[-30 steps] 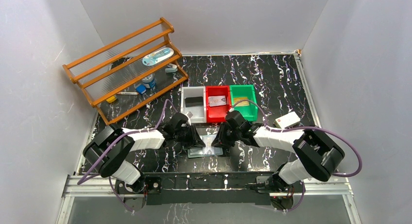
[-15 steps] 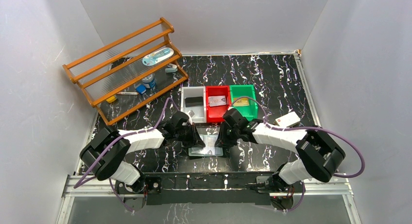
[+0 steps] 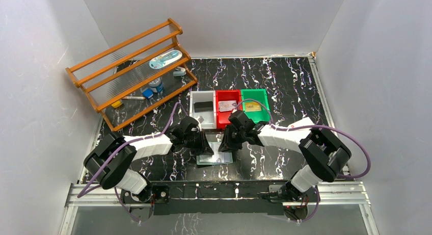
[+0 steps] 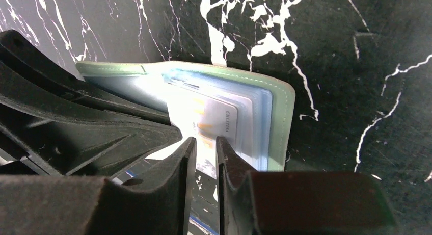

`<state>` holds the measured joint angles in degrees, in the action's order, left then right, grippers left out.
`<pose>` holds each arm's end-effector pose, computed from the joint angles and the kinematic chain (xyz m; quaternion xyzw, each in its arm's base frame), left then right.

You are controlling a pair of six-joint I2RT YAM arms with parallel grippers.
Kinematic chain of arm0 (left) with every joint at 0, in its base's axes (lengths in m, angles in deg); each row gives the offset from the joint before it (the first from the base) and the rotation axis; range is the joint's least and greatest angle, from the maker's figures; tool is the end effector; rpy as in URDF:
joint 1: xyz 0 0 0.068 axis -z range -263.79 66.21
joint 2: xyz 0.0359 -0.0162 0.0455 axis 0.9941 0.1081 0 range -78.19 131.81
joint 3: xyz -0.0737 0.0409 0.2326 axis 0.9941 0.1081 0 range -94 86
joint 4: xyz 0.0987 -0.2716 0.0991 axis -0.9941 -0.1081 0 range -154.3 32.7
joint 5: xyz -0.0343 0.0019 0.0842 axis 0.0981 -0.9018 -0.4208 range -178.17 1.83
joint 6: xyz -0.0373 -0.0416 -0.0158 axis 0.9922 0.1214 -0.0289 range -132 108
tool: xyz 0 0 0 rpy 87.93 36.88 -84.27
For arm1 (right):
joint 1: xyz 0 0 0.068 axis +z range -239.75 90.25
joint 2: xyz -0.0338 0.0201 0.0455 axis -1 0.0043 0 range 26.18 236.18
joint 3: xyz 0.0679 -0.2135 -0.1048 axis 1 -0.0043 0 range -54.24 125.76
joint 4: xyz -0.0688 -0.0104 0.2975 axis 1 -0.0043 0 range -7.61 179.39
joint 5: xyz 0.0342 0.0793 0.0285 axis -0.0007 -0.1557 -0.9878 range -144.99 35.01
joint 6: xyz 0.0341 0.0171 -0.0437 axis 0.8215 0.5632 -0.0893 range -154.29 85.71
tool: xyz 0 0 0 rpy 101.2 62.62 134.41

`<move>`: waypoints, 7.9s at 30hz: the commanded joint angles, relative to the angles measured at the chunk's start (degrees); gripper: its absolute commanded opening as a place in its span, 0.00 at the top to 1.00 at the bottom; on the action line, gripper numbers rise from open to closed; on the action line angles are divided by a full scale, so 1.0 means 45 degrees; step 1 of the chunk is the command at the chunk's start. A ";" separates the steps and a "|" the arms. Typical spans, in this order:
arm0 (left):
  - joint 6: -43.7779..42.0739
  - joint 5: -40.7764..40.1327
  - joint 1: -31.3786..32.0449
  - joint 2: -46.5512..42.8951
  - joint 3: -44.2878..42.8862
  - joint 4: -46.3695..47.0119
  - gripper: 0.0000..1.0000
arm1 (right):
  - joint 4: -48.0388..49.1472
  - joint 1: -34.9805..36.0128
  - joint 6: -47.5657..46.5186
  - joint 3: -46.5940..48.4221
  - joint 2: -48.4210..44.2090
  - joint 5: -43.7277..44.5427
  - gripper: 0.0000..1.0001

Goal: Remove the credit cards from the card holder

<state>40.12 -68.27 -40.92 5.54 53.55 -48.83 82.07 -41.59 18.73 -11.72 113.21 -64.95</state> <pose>0.2148 -0.2188 0.0829 -0.0038 0.9052 -0.3977 0.1497 0.2140 0.2497 0.0988 0.0115 0.9418 0.3039 0.1435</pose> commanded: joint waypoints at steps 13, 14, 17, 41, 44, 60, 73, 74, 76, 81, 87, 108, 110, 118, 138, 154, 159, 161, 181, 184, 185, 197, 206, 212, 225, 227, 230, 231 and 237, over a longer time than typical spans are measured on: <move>-0.0922 0.0204 0.0004 -0.0177 -0.0871 -0.1446 1.00 | -0.0648 0.0028 -0.0228 0.0048 0.0528 0.0552 0.70; -0.0760 0.0389 0.0004 -0.0093 -0.0751 -0.1159 1.00 | -0.0627 0.0038 -0.0210 0.0012 0.0493 0.0584 0.69; -0.0361 0.0282 0.0004 0.0100 -0.0488 -0.1046 0.97 | -0.0784 0.0038 -0.0196 0.0069 0.0366 0.0723 0.68; -0.0661 -0.0373 -0.0013 -0.0088 0.0471 -0.1004 0.86 | -0.0458 0.0029 0.0335 0.0330 -0.0692 0.0165 0.65; -0.0729 -0.0210 -0.0015 -0.0032 0.0497 -0.0906 0.86 | -0.0511 0.0030 0.0395 0.0150 -0.0510 0.0369 0.65; 0.0209 0.0550 -0.0081 0.0113 0.1576 0.1350 0.83 | 0.1400 0.0049 0.1382 -0.1647 0.0204 -0.0142 0.70; 0.2087 0.1242 -0.0510 0.0058 0.3402 0.5603 1.00 | 0.1653 0.0078 0.1706 -0.2040 0.0645 0.0116 0.72; 0.2090 0.1115 -0.0536 -0.0039 0.3443 0.5423 1.00 | 0.1540 0.0074 0.1736 -0.2034 0.0594 0.0249 0.72; 0.2039 0.0894 -0.0621 -0.0323 0.3559 0.5101 1.00 | 0.1348 0.0077 0.1739 -0.2002 0.0477 0.0423 0.72; 0.1455 0.0592 -0.0793 -0.0800 0.3425 0.3928 1.00 | 0.1037 0.0076 0.1523 -0.1884 0.0486 0.0689 0.77; 0.1261 0.0441 -0.0845 -0.1125 0.3519 0.3692 1.00 | 0.0843 0.0078 0.1431 -0.1658 0.0534 0.1036 0.85; 0.2237 0.0738 -0.1012 -0.0575 0.3680 0.4962 0.74 | 0.1580 0.0078 0.2110 -0.2512 0.0341 0.0653 0.84; 0.2661 0.0772 -0.1012 -0.0291 0.3899 0.5546 0.68 | 0.1651 0.0079 0.2287 -0.2718 0.0220 0.0621 0.83; 0.3110 0.1223 -0.1050 0.0661 0.4199 0.7314 0.74 | 0.3073 0.0098 0.2590 -0.3764 -0.0462 -0.0022 0.80; -0.0668 0.1845 -0.1156 0.0469 0.1921 0.3578 1.00 | 0.1119 0.0030 -0.0842 -0.1952 -0.0348 0.0351 0.57; -0.1283 0.2354 -0.2325 -0.0075 0.2233 0.2929 1.00 | -0.1611 0.0040 -0.1330 -0.0494 0.1128 0.1841 0.93; -0.1634 0.2496 -0.2707 -0.0201 0.2283 0.2598 1.00 | -0.1397 0.0040 -0.1188 -0.0609 0.1094 0.1709 0.91; -0.1682 0.2579 -0.2768 -0.0268 0.2331 0.2473 1.00 | -0.1215 0.0040 -0.1032 -0.0676 0.1157 0.1492 0.91; 0.1180 0.4726 -0.2772 0.2449 0.3440 0.7618 0.75 | 0.2901 0.0037 0.1675 -0.2449 0.1236 -0.0646 0.77; 0.1012 0.5085 -0.2785 0.2653 0.3244 0.7773 0.77 | 0.3075 0.0039 0.1633 -0.2477 0.1314 -0.0776 0.81; 0.0957 0.5157 -0.2779 0.2722 0.3138 0.7762 0.78 | 0.3105 0.0040 0.1602 -0.2477 0.1349 -0.0825 0.81; 0.0257 0.4003 -0.2758 0.1459 0.3099 0.6151 1.00 | 0.1359 0.0100 0.0757 -0.1940 0.0573 -0.0135 0.74; -0.1430 0.3093 -0.2756 -0.0081 0.2557 0.3025 1.00 | -0.0435 0.0116 -0.0141 -0.1223 0.1058 0.1006 0.75; -0.1533 0.2929 -0.2754 -0.0324 0.2569 0.2633 1.00 | -0.0948 0.0114 -0.0365 -0.1049 0.0942 0.1468 0.78; -0.2069 0.2453 -0.2760 -0.0961 0.2432 0.1332 1.00 | -0.0738 0.0084 -0.0368 -0.0876 0.0548 0.1198 0.77; -0.2099 0.2464 -0.2753 -0.0967 0.2315 0.1204 1.00 | -0.0555 0.0099 -0.0511 -0.0753 0.0293 0.0918 0.75; -0.2061 0.2543 -0.2760 -0.1031 0.2214 0.1223 1.00 | -0.0530 0.0115 -0.0606 -0.0391 -0.0172 0.0644 0.73; -0.2069 0.2559 -0.2751 -0.1018 0.2206 0.1206 1.00 | -0.0493 0.0113 -0.0584 -0.0302 -0.0375 0.0591 0.72; -0.2133 0.2627 -0.2767 -0.0998 0.2087 0.1124 1.00 | 0.0379 0.0154 -0.0364 0.0153 -0.0861 -0.0244 0.66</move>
<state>32.36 -55.36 -53.29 2.08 63.76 -40.20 83.30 -40.94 17.76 -14.12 110.91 -64.95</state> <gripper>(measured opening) 0.018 0.327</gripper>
